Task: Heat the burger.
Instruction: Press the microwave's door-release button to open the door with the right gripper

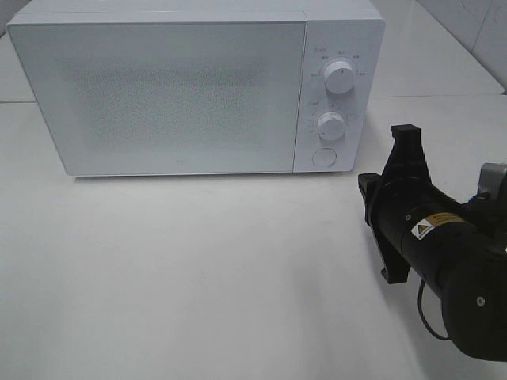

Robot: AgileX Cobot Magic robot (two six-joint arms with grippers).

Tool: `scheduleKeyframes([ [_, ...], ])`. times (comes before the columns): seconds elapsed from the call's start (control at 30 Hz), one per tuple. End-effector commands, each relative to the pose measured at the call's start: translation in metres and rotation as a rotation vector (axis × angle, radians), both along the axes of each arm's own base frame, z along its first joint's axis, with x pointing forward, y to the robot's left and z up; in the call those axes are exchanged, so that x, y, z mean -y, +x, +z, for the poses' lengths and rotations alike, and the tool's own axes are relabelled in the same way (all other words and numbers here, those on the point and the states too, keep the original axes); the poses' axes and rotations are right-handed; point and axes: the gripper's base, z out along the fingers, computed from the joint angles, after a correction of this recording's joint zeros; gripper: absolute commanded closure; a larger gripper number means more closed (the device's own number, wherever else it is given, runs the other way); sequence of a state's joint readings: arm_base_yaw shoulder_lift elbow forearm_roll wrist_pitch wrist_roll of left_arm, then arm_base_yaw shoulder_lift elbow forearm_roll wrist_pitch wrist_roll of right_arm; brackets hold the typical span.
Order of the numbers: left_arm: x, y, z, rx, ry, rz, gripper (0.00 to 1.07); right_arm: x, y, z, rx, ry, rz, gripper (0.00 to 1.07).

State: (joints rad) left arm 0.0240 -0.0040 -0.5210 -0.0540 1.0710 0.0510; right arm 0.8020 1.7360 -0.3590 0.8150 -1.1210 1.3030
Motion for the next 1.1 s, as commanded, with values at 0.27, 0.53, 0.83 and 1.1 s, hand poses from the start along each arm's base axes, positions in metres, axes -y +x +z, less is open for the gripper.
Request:
scheduleKeyframes([
  [0.27,0.000,-0.002,-0.001,0.017,-0.001,0.002,0.07,-0.013,0.013,-0.002,0.043,0.022,-0.013,1.07],
  [0.53,0.000,-0.002,-0.001,0.017,-0.001,0.002,0.07,-0.027,0.026,-0.014,0.040,0.060,-0.014,1.07],
  [0.83,0.000,-0.002,-0.001,0.017,-0.001,0.002,0.07,-0.030,0.051,-0.023,0.010,0.065,-0.029,1.07],
  [1.1,0.000,-0.002,-0.001,0.017,-0.001,0.002,0.07,-0.033,0.070,-0.033,-0.018,0.066,-0.038,1.07],
])
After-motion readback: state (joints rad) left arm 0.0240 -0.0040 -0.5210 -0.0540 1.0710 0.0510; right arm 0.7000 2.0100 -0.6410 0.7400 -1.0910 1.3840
